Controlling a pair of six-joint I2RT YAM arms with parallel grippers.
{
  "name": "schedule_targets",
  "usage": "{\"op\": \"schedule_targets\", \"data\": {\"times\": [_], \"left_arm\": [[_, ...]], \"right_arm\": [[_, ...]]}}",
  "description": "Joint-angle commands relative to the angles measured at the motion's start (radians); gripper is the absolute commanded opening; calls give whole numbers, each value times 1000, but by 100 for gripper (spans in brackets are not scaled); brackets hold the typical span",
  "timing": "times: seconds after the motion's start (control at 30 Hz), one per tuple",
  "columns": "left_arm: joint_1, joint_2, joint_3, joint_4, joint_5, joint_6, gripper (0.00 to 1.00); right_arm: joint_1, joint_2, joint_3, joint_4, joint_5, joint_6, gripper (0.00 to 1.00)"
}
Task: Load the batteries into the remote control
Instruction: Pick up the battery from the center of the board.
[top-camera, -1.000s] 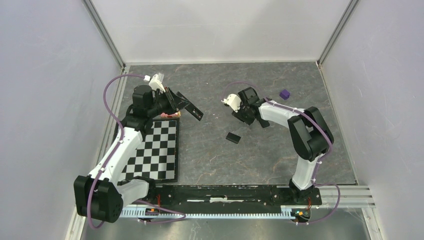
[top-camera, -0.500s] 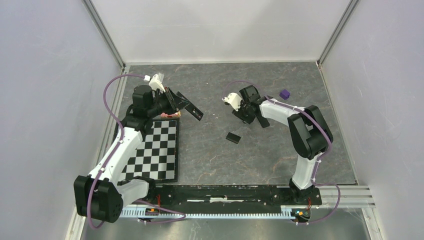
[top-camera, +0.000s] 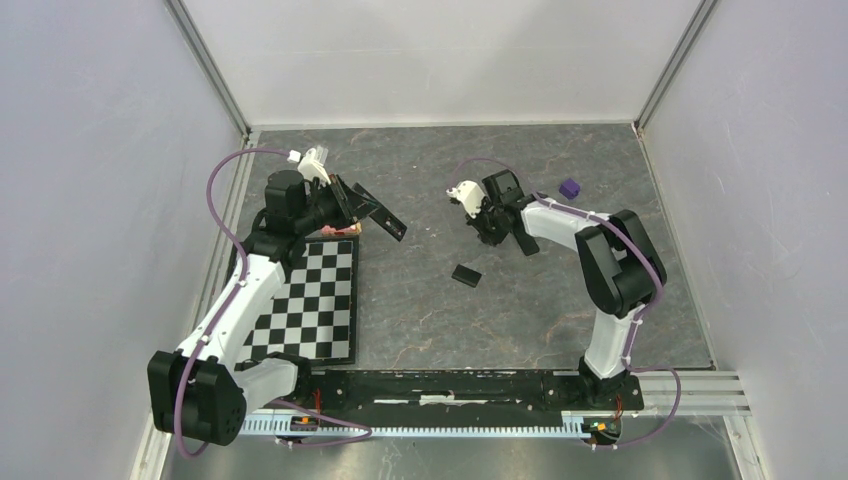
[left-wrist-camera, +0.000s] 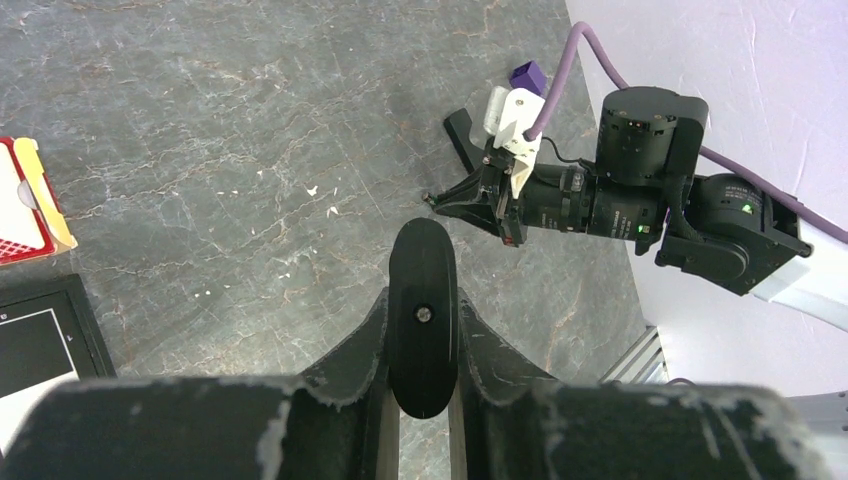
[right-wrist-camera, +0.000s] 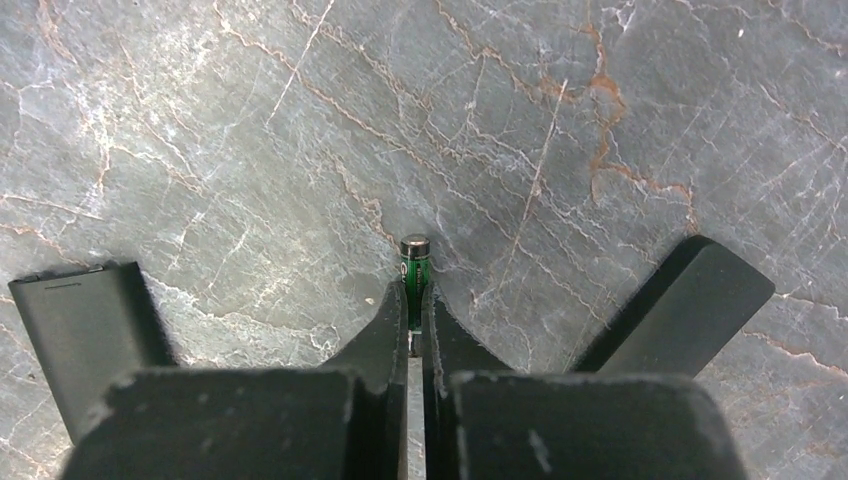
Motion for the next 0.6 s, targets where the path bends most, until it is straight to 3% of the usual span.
{"op": "schedule_targets", "data": {"times": [0.0,0.17,0.33,0.57], "left_arm": [[-11,-6,-1,72,12,-5,2],[-71,29,-44,170,12,-64,2],[-115,103,-95,325,36,-189,2],[-156,202,-124,427,59,-294,2]], "right_arm": [[-4,-16,-95,-10,12,42,0],[-4,-168,-128,66,-53,119,0],[11,-312,-162,146,-214,240,0],[91,-453,-175,222,-255,404,0]]}}
